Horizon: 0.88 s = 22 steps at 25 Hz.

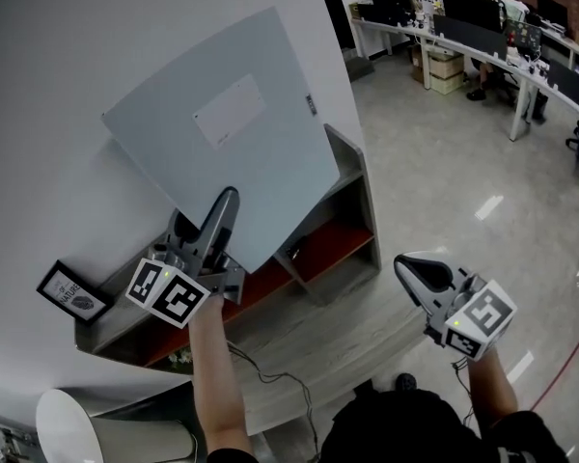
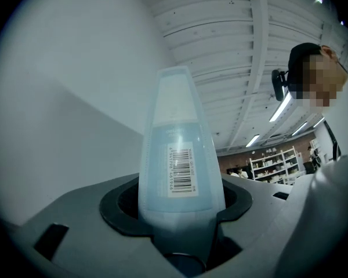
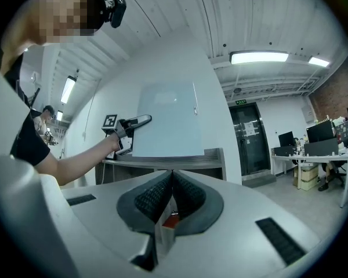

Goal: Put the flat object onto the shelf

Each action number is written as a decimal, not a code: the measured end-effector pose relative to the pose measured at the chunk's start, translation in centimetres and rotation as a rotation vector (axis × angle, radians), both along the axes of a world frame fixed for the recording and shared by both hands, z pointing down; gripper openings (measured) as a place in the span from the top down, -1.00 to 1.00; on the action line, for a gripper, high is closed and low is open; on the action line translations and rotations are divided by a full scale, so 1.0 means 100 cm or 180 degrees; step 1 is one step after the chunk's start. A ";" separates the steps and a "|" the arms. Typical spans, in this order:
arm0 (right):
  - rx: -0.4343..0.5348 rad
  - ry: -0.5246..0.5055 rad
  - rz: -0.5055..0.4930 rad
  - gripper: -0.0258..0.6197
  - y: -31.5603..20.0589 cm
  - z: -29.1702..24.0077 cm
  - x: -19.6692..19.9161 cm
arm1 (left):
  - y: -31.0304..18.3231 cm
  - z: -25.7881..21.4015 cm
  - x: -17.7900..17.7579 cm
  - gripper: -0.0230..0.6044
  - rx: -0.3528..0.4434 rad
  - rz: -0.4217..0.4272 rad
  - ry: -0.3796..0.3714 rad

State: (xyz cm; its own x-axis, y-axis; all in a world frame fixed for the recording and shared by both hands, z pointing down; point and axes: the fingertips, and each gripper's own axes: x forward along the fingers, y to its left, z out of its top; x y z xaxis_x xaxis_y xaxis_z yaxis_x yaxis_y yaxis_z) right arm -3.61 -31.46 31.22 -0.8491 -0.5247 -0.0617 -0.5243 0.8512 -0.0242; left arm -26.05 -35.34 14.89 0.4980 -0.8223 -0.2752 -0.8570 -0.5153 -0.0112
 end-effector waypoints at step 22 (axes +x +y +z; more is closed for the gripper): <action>-0.0079 0.0140 0.0343 0.88 -0.019 0.008 -0.013 | -0.083 0.026 -0.014 0.04 -0.0015 0.0161 -0.0021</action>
State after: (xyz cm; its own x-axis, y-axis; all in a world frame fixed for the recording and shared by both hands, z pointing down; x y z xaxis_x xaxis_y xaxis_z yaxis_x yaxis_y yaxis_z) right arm -4.90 -33.40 32.04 -0.7893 -0.6139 -0.0113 -0.6136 0.7894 -0.0195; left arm -27.47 -43.68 17.52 0.5408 -0.7973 -0.2679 -0.8298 -0.5579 -0.0144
